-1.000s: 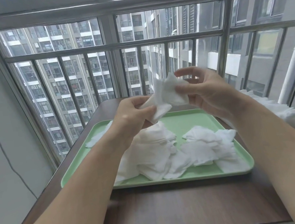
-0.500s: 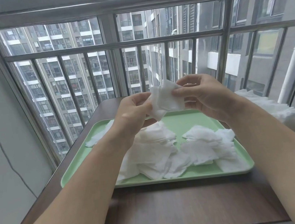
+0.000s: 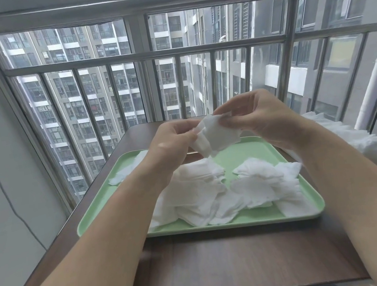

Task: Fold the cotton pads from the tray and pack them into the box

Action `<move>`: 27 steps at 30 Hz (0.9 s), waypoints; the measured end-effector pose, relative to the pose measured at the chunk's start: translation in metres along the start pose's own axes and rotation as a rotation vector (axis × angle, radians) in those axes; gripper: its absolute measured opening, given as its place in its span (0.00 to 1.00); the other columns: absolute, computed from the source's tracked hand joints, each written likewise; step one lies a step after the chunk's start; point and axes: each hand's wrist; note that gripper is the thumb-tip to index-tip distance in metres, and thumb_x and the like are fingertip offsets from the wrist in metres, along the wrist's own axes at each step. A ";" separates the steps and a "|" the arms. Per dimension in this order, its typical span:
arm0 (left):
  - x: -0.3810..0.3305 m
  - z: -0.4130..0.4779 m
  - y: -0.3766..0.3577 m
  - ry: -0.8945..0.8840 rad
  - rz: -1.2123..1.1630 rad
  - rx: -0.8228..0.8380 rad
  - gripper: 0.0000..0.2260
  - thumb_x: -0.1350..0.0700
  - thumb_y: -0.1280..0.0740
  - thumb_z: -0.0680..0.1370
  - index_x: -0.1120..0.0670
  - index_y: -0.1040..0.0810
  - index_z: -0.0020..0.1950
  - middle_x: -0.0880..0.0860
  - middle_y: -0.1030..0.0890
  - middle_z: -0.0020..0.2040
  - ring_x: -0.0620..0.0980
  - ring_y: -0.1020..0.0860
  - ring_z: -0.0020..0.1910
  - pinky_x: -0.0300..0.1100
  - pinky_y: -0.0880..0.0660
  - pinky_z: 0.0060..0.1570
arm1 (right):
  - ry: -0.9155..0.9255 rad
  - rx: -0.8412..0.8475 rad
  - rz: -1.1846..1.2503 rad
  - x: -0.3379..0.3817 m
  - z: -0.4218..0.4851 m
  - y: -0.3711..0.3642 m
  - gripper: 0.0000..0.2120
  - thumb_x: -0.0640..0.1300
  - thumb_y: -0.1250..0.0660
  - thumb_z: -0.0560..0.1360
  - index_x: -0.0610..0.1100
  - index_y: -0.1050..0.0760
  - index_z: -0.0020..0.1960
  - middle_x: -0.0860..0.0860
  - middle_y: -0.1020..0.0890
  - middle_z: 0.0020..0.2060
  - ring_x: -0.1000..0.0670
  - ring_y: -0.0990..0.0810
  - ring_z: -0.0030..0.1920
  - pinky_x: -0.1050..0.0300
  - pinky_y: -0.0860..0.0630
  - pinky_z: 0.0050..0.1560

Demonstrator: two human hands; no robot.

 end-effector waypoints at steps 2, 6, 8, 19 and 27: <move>-0.001 0.000 -0.002 0.024 0.004 -0.002 0.22 0.65 0.39 0.83 0.48 0.13 0.37 0.48 0.15 0.35 0.47 0.16 0.38 0.43 0.17 0.40 | 0.014 -0.023 -0.031 -0.002 0.002 -0.002 0.08 0.33 0.26 0.73 0.42 0.16 0.50 0.51 0.13 0.42 0.50 0.16 0.46 0.58 0.20 0.45; -0.002 0.002 0.000 0.079 -0.061 -0.028 0.15 0.67 0.42 0.80 0.57 0.16 0.50 0.57 0.17 0.42 0.53 0.17 0.40 0.48 0.18 0.42 | 0.041 -0.065 -0.059 -0.004 0.003 -0.002 0.07 0.36 0.25 0.73 0.44 0.15 0.49 0.46 0.14 0.45 0.48 0.18 0.44 0.61 0.23 0.43; -0.003 0.003 0.000 0.108 -0.112 -0.004 0.12 0.63 0.41 0.80 0.61 0.18 0.55 0.59 0.18 0.44 0.55 0.17 0.40 0.49 0.19 0.42 | 0.048 -0.074 -0.062 -0.004 0.003 -0.003 0.07 0.37 0.25 0.73 0.45 0.15 0.49 0.44 0.14 0.47 0.48 0.18 0.44 0.62 0.23 0.43; 0.001 0.000 -0.002 -0.011 -0.040 0.152 0.16 0.73 0.37 0.77 0.55 0.15 0.44 0.52 0.15 0.41 0.49 0.16 0.43 0.42 0.18 0.44 | 0.037 -0.118 -0.054 -0.001 0.001 -0.005 0.06 0.36 0.27 0.75 0.42 0.16 0.51 0.42 0.14 0.47 0.49 0.18 0.45 0.57 0.19 0.44; 0.003 0.003 -0.001 0.048 -0.075 0.038 0.20 0.73 0.42 0.77 0.53 0.17 0.51 0.54 0.13 0.46 0.50 0.15 0.44 0.40 0.18 0.42 | -0.117 -0.435 0.302 0.000 0.004 0.007 0.04 0.41 0.28 0.76 0.47 0.19 0.50 0.48 0.14 0.48 0.48 0.19 0.46 0.60 0.25 0.37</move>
Point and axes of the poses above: each hand's wrist, its own z-axis towards the middle knuckle, its own y-axis out of the back of the hand, x = y × z
